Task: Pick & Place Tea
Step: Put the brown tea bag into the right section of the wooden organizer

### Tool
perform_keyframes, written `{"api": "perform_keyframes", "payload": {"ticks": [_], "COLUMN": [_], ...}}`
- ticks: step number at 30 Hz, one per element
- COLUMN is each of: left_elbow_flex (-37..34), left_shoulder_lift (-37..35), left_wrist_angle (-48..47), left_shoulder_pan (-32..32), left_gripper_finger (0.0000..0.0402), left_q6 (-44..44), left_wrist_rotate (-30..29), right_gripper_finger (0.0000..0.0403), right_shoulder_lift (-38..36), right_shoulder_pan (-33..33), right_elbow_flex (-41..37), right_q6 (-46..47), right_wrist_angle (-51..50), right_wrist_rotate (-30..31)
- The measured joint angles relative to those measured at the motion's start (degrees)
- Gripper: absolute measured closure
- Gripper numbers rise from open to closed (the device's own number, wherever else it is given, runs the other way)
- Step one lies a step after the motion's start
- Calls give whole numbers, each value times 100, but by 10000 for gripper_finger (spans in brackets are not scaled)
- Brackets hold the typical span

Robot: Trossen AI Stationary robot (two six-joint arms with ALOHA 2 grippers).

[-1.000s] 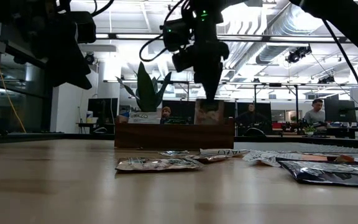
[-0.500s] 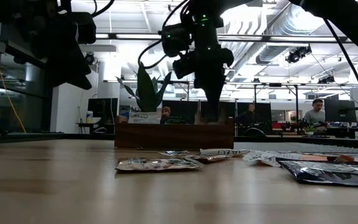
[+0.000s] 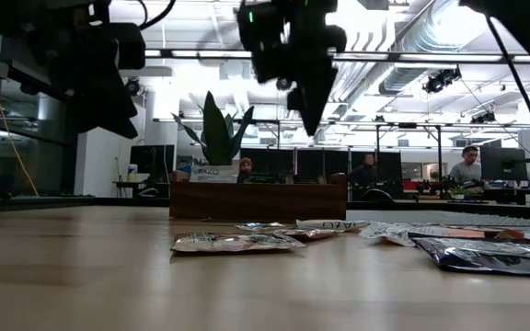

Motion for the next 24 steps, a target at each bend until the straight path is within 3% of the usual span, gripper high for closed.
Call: {"api": "perform_keyframes", "payload": {"ticks": [7,12,18,24], "left_elbow_flex": [1,0,1,2], "left_shoulder_lift": [642,1175,1915,2804], "left_wrist_angle": [842,1403,2437,4069], "left_shoulder_pan": [-104,-662,-1319,-1503], "left_gripper_finger": [216,216,216,216], "left_q6": [-5,-28,-341,-1156], "left_wrist_rotate": [594,441,239,269], "right_gripper_finger": [227,227,227,227], "right_shoulder_lift": [-340,-978,-2044,-2670], "right_shoulder_pan": [718,1215,1727,2320], "right_elbow_flex": [-291,-1394,-3109,-4333], "right_q6": [860,1812,4007,6092], "right_wrist_angle": [759,1803,3527,5272], "right_wrist_rotate": [-24,182,343,755]}}
